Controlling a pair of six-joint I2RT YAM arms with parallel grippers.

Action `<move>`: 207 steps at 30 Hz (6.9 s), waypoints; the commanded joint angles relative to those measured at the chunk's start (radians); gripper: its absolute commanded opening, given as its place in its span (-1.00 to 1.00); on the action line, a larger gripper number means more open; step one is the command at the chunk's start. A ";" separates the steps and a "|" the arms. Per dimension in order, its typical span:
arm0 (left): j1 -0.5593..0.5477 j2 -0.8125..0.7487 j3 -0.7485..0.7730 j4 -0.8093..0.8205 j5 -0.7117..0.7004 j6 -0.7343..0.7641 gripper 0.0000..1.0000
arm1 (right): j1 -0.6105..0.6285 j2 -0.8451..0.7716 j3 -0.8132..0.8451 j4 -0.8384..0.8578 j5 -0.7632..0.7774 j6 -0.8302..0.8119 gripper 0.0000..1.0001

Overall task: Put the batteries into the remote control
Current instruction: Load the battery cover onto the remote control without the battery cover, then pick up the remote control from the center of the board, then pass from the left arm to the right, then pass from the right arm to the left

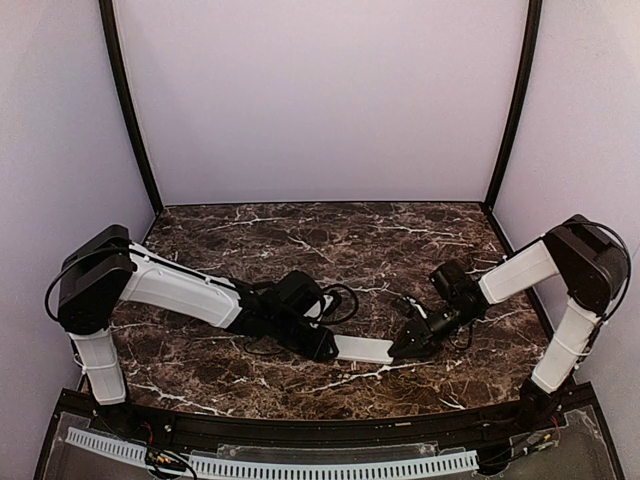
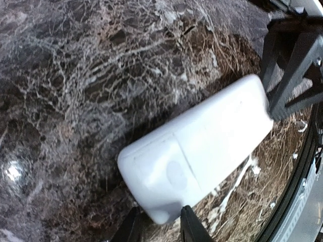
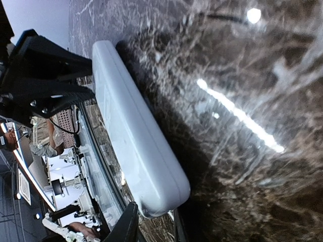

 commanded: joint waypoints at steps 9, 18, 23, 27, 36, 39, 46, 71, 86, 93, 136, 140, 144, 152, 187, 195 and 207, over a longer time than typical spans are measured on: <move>0.047 -0.128 -0.131 0.025 0.010 -0.013 -0.01 | -0.050 0.003 0.032 0.058 0.088 -0.016 -0.37; 0.057 -0.076 -0.074 0.058 0.041 0.022 0.03 | -0.049 -0.070 -0.014 0.010 0.065 -0.016 -0.26; 0.055 -0.037 -0.064 0.100 0.078 0.018 -0.06 | -0.032 -0.090 -0.045 0.021 0.048 0.003 -0.32; 0.041 -0.010 -0.062 0.127 0.104 0.015 -0.14 | -0.004 -0.072 -0.037 0.054 0.045 0.027 -0.37; 0.002 0.015 -0.062 0.145 0.133 0.003 -0.27 | 0.002 0.003 0.041 0.075 0.043 0.020 -0.45; -0.003 -0.005 -0.082 0.146 0.141 0.007 -0.27 | 0.002 0.019 0.076 0.070 0.049 0.016 -0.45; 0.016 -0.121 -0.092 0.043 -0.001 0.119 0.45 | -0.039 0.018 0.085 0.056 0.054 -0.002 -0.28; -0.043 0.221 0.473 -0.448 -0.060 0.770 0.97 | -0.189 -0.670 0.035 -0.029 0.418 -0.021 0.97; -0.043 0.361 0.610 -0.500 -0.013 0.829 0.56 | -0.193 -1.014 -0.071 -0.007 0.549 0.059 0.97; -0.019 0.377 0.621 -0.516 0.050 0.821 -0.09 | -0.193 -1.010 -0.072 0.002 0.439 0.027 0.97; 0.102 -0.222 0.159 0.524 0.665 0.328 -0.32 | 0.148 -0.740 0.185 0.350 0.113 0.013 0.78; 0.101 -0.212 0.166 0.513 0.655 0.333 -0.32 | 0.164 -0.718 0.191 0.356 0.120 0.021 0.65; 0.102 -0.211 0.170 0.508 0.639 0.337 -0.32 | 0.170 -0.707 0.187 0.358 0.136 0.028 0.55; 0.101 -0.193 0.178 0.507 0.638 0.328 -0.32 | 0.171 -0.692 0.175 0.384 0.141 0.057 0.27; 0.040 -0.170 0.297 -0.026 0.004 0.560 0.20 | 0.160 -0.524 0.281 -0.028 0.631 0.200 -0.47; 0.003 -0.084 0.371 -0.045 -0.106 0.542 0.03 | 0.160 -0.497 0.294 -0.055 0.641 0.238 -0.46; -0.001 0.010 0.449 -0.055 -0.077 0.452 -0.07 | 0.160 -0.484 0.290 -0.054 0.656 0.254 -0.48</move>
